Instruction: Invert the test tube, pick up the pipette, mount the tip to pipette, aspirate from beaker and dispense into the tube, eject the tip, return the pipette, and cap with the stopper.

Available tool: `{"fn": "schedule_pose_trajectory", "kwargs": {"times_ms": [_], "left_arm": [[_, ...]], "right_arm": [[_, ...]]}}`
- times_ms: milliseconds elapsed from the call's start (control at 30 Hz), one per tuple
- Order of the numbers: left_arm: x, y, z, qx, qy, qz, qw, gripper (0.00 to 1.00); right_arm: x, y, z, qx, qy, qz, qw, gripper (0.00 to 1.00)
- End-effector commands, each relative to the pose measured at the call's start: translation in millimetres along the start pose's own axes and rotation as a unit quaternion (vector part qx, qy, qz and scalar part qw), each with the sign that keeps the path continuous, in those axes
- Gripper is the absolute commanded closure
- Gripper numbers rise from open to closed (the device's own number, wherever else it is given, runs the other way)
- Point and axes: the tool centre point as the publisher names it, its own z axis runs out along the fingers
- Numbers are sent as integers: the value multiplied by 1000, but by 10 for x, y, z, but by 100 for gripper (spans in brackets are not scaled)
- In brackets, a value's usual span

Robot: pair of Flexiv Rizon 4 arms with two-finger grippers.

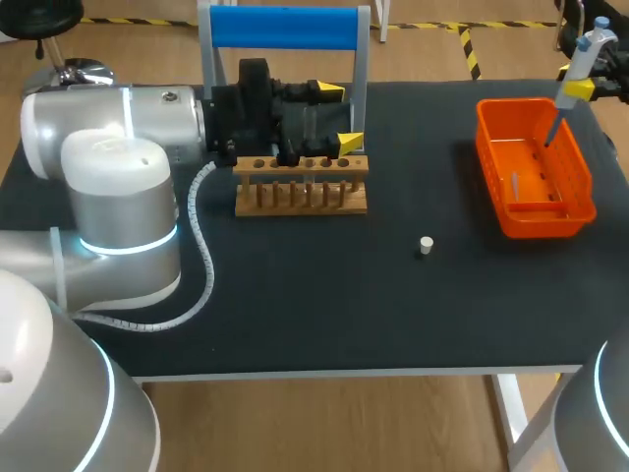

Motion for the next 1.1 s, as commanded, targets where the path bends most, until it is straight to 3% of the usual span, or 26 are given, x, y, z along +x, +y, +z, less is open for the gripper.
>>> {"fn": "schedule_pose_trajectory", "kwargs": {"times_ms": [33, 300, 633, 1100], "left_arm": [[10, 0, -11, 0, -1, 0, 1000, 0], [10, 0, -11, 0, -1, 0, 1000, 0], [10, 0, -11, 0, -1, 0, 1000, 0], [10, 0, -11, 0, -1, 0, 1000, 0]], "right_arm": [[154, 116, 421, 17, -22, -1, 1000, 100], [307, 164, 1024, 37, -44, -9, 998, 100], [462, 84, 1801, 28, -32, -1, 999, 100], [503, 126, 2483, 11, 8, -4, 1000, 100]]}}
